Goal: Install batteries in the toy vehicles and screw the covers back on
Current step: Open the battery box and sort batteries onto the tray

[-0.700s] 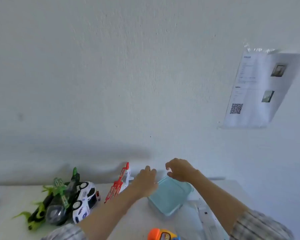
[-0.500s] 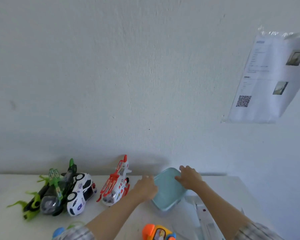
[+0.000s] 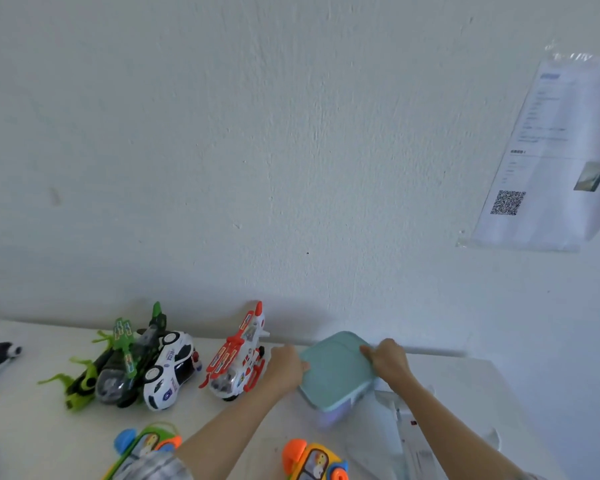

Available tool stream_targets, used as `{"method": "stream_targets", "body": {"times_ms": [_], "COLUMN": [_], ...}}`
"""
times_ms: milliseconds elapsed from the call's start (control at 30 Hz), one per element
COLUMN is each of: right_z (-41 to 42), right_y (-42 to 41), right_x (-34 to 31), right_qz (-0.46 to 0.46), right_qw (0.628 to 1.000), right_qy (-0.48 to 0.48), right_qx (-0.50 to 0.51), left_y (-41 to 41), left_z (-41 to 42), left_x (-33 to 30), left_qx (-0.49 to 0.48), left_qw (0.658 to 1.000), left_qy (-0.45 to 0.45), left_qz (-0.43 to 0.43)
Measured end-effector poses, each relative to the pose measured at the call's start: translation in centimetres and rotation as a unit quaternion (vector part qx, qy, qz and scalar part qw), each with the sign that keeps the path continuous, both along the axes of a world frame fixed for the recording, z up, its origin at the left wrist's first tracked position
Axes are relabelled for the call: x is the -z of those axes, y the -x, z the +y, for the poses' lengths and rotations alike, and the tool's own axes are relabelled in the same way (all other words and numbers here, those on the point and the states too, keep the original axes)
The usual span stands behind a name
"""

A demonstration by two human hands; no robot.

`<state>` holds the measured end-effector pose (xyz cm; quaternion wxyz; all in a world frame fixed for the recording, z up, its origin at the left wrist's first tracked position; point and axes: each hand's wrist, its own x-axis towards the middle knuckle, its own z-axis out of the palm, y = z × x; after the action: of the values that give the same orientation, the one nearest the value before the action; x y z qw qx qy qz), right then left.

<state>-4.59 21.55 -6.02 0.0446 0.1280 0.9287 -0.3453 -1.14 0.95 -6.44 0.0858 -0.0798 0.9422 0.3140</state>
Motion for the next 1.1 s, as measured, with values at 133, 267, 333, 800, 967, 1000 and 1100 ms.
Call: {"method": "stream_targets", "body": {"times_ms": [133,267,333,800,967,1000,1100], "right_z": [-0.7,-2.8,-4.5,-27.2,-33.3,-33.6,-33.0], "right_y": [-0.4,-3.1,-5.3,-15.5,-17.2,-17.3,-17.3], "right_x": [-3.7,-8.4,-10.3,-9.0,-6.8,-6.7,-7.2], "right_qz": [0.037,0.093,0.108,0.006,-0.015,-0.007,0.017], "right_qw": [0.999,0.995,0.992,0.96,0.957,0.959,0.97], "right_qy": [0.026,0.034,0.057,0.155,0.159,0.154,0.129], "right_qx": [0.01,-0.007,-0.025,-0.231,-0.243,-0.238,-0.207], "left_y": [-0.8,-4.1,-6.6,-22.8,-26.1,-26.3,-26.3], "left_z": [-0.9,-3.3,-5.3,-28.1,-32.7,-33.0,-32.2], "left_x": [-4.7,-9.9,-12.0,-12.6,-10.8,-10.8,-10.9], "left_qx": [-0.007,0.004,0.013,-0.084,-0.108,-0.105,-0.067], "left_qw": [0.999,0.997,0.996,0.989,0.99,0.99,0.996], "left_qy": [0.017,0.016,0.01,0.117,0.086,0.087,0.041], "left_qz": [0.04,0.076,0.087,0.038,0.036,0.038,0.035]}}
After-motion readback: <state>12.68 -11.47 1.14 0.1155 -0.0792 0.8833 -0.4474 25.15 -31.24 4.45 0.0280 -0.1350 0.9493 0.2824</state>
